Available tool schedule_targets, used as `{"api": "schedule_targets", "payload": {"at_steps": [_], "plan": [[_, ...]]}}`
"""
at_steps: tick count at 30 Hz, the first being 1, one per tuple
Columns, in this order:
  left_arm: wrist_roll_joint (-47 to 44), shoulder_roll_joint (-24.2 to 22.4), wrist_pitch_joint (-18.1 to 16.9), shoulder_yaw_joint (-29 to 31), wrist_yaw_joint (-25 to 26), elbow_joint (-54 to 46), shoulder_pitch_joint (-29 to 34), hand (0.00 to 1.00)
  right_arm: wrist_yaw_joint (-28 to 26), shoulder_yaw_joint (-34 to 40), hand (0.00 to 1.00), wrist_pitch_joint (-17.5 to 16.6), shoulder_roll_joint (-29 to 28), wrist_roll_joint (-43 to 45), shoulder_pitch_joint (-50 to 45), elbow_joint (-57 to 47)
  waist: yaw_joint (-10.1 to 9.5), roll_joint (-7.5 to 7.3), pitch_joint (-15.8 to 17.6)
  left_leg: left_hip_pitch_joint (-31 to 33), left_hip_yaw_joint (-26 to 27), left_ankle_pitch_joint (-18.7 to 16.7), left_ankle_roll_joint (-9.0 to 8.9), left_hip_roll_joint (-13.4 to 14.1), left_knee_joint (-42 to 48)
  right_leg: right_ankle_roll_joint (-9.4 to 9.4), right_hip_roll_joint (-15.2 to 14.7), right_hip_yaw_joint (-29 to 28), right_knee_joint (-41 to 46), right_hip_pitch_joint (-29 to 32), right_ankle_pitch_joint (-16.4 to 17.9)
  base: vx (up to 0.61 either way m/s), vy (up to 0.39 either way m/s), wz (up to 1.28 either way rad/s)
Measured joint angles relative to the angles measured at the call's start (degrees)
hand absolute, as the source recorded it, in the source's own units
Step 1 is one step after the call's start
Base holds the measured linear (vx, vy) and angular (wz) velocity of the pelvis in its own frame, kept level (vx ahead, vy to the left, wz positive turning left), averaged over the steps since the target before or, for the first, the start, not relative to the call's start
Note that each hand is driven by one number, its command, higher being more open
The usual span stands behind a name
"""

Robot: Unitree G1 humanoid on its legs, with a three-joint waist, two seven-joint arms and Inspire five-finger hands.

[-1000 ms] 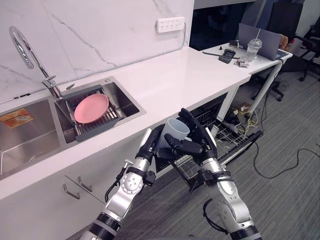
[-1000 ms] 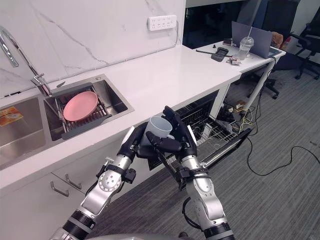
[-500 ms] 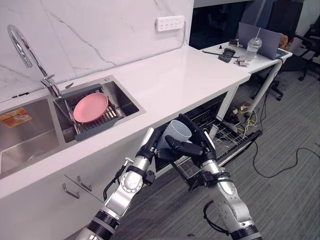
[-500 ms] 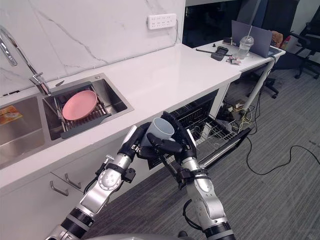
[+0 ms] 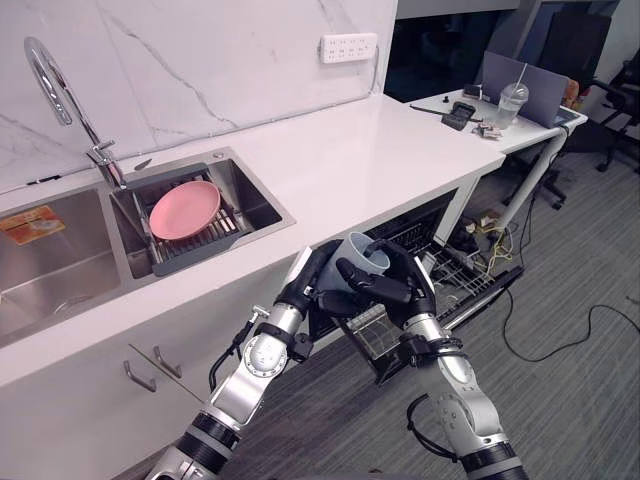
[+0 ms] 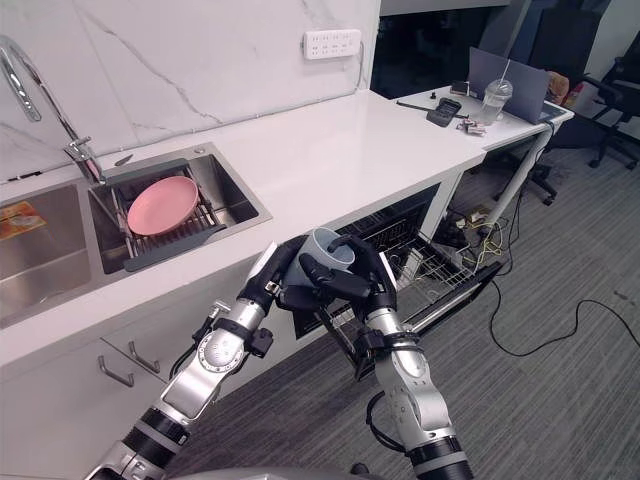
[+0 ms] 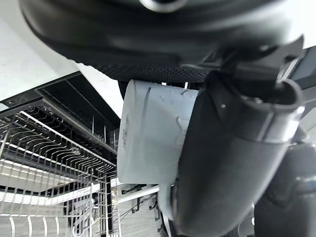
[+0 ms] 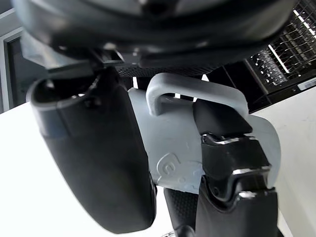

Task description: Walk over to the sink, pick up the cup, carry it to the dishwasher, place the cup inside the dishwasher, then close the dishwasher door

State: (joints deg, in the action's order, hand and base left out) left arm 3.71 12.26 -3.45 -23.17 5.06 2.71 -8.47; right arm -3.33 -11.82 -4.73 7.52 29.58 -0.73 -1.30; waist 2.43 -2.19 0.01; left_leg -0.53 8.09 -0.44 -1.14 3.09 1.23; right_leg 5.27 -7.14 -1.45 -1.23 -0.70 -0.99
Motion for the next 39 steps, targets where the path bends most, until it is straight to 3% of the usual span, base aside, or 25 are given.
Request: {"api": "schedule_targets", "payload": {"at_steps": [9,22,25,32,39], "plan": [[0.2,-5.1,0.0,2.8,0.1,-5.5,1.9,0.90,0.3,3.7,0.30,-2.4,-4.7,-7.6,-1.7,-5.6,0.03,0.02,0.0,-2.0,0.5,0.8,-0.26,0.0,-2.1,-0.24,0.2,-0.3,0.4,-0.4,0.3,0.00,0.000,-0.02],[-3.2,-9.4,-0.4,4.3,-0.3,-7.2,9.6,0.90,1.4,3.8,0.30,-2.5,-7.9,-29.5,-5.8,-8.9,-0.03,0.56,0.4,-3.2,0.7,1.0,-0.46,0.0,-3.2,-0.04,0.3,-0.4,1.6,-0.6,1.2,0.00,0.000,0.00],[-4.5,-10.3,-1.1,5.0,-0.1,-7.5,10.5,0.90,4.5,4.9,0.30,-2.4,-8.9,-32.1,-7.1,-10.7,-0.13,1.07,0.7,-3.2,0.7,1.0,-0.49,0.0,-3.2,-0.03,0.3,-0.4,1.9,-0.5,1.4,0.00,0.000,0.00],[-7.5,-10.7,-1.5,11.1,2.4,-7.6,14.0,0.90,14.0,15.5,0.30,-2.3,-9.7,-36.7,-9.2,-12.7,-0.19,1.45,0.9,-3.2,1.2,0.8,-0.55,0.1,-3.1,-0.02,0.3,-0.8,1.8,-0.3,1.4,0.00,-0.003,-0.03],[-9.2,-10.8,-1.5,8.8,1.4,-9.4,15.3,0.90,14.9,14.7,0.30,-2.3,-9.5,-41.2,-11.2,-18.0,-0.15,1.67,1.0,-3.2,1.3,0.7,-0.58,0.2,-3.0,-0.03,0.4,-1.0,1.8,-0.3,1.4,-0.01,-0.004,-0.01]]}}
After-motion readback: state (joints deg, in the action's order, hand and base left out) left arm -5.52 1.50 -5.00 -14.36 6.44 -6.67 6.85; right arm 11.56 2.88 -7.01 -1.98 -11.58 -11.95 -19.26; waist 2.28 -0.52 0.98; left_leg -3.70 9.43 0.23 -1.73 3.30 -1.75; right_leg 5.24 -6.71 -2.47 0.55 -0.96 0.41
